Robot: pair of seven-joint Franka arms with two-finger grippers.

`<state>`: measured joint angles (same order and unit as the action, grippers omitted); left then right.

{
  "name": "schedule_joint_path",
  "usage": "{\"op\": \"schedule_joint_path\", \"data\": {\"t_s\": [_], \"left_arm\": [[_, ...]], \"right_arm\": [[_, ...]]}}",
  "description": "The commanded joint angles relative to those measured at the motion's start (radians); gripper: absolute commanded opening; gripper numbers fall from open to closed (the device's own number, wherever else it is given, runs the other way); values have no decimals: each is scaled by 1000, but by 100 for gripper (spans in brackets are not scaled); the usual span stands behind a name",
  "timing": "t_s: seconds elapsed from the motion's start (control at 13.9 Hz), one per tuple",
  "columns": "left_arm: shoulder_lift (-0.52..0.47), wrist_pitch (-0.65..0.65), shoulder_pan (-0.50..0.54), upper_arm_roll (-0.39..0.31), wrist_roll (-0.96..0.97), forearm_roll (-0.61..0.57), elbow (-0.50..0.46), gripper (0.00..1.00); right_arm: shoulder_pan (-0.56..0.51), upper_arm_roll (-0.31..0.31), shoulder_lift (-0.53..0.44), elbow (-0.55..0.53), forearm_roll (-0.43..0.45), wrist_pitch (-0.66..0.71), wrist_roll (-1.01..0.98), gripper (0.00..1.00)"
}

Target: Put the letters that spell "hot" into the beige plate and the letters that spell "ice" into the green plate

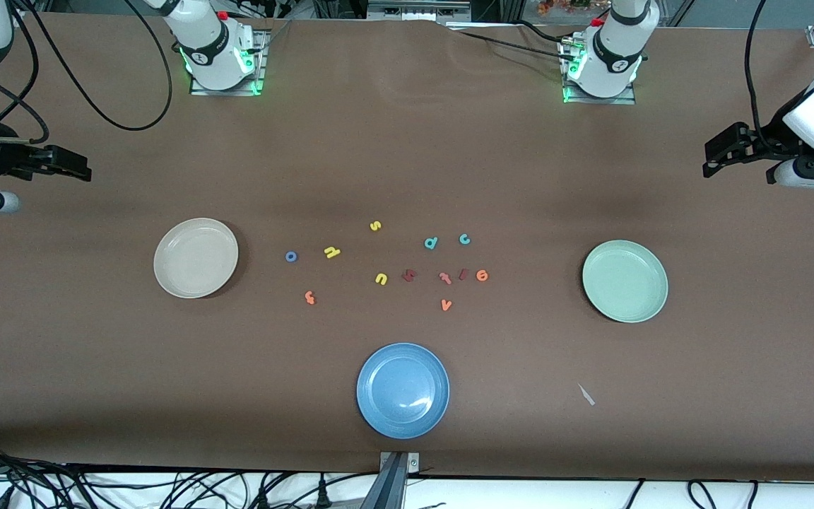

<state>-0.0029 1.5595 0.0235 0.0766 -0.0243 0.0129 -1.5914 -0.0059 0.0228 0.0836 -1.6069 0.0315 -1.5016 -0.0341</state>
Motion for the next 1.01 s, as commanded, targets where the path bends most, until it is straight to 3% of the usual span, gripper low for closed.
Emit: {"op": "schedule_joint_path", "data": {"t_s": [0.0, 0.94], "left_arm": [[14, -23, 7, 2, -9, 15, 31, 100], [14, -23, 7, 2, -9, 15, 31, 100]], "right_arm": [[-3, -3, 10, 28, -21, 23, 8, 100], [-6, -1, 15, 28, -53, 21, 5, 100]]}}
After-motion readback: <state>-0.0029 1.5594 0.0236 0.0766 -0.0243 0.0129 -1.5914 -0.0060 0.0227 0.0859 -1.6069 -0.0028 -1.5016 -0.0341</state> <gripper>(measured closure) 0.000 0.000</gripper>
